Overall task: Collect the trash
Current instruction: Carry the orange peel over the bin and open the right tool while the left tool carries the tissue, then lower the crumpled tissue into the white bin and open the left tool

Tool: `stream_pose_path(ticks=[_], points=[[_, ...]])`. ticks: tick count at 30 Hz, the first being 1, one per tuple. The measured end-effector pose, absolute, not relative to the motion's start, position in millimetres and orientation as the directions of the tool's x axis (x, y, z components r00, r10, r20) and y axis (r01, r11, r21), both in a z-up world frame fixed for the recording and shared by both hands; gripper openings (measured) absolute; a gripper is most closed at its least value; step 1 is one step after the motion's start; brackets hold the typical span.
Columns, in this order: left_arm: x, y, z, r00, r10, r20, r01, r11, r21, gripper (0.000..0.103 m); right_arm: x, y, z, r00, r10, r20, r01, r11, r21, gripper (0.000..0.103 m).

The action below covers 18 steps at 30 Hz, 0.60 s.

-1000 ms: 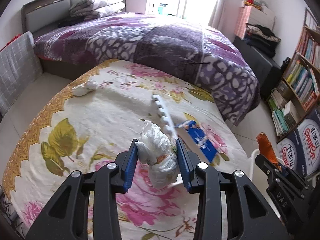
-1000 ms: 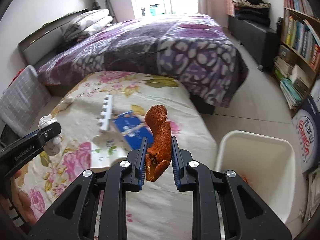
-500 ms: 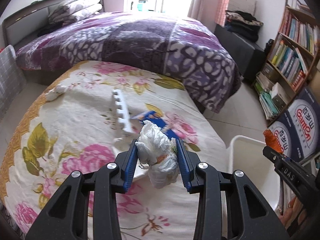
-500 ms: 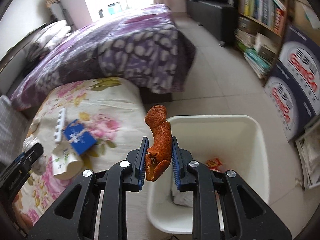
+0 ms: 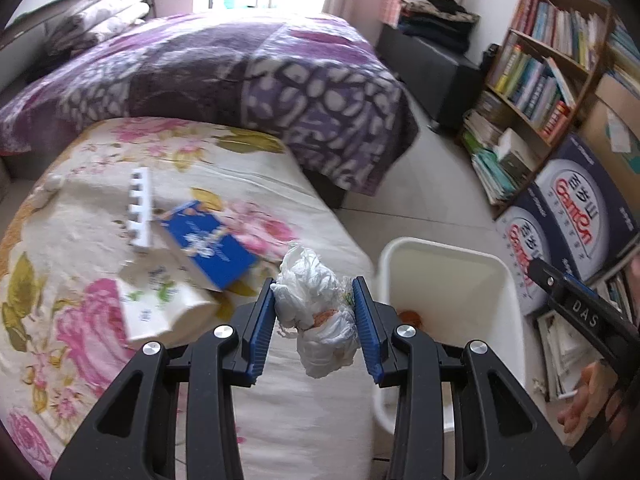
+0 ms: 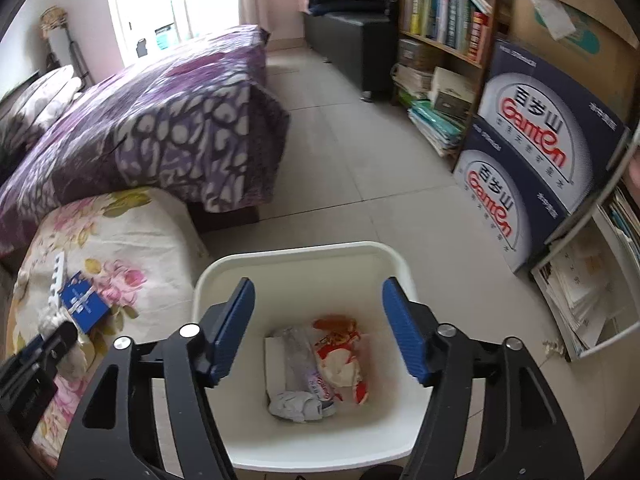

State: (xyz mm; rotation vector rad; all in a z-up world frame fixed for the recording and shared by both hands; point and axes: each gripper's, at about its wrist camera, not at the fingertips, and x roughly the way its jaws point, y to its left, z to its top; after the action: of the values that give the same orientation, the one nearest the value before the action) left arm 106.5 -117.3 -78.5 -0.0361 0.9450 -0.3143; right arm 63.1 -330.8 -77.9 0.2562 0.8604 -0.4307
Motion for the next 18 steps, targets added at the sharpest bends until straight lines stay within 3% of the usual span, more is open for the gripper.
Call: stream_pose_path(ticks=[14,18], points=[[94,-182,-94,0.353,-0.513,-0.782,0.410,0.836,-0.364,0.040,40,-380,-78,0.552,-0.293,-0.780,0.554,0.828,0.081,0.081],[92,-190,-97,0.307,-0.557,-0.772,0.420,0.807,-0.415,0.056,36,-388,-78,0.551,-0.298,-0.780,0.572,0.815,0.093,0.083]])
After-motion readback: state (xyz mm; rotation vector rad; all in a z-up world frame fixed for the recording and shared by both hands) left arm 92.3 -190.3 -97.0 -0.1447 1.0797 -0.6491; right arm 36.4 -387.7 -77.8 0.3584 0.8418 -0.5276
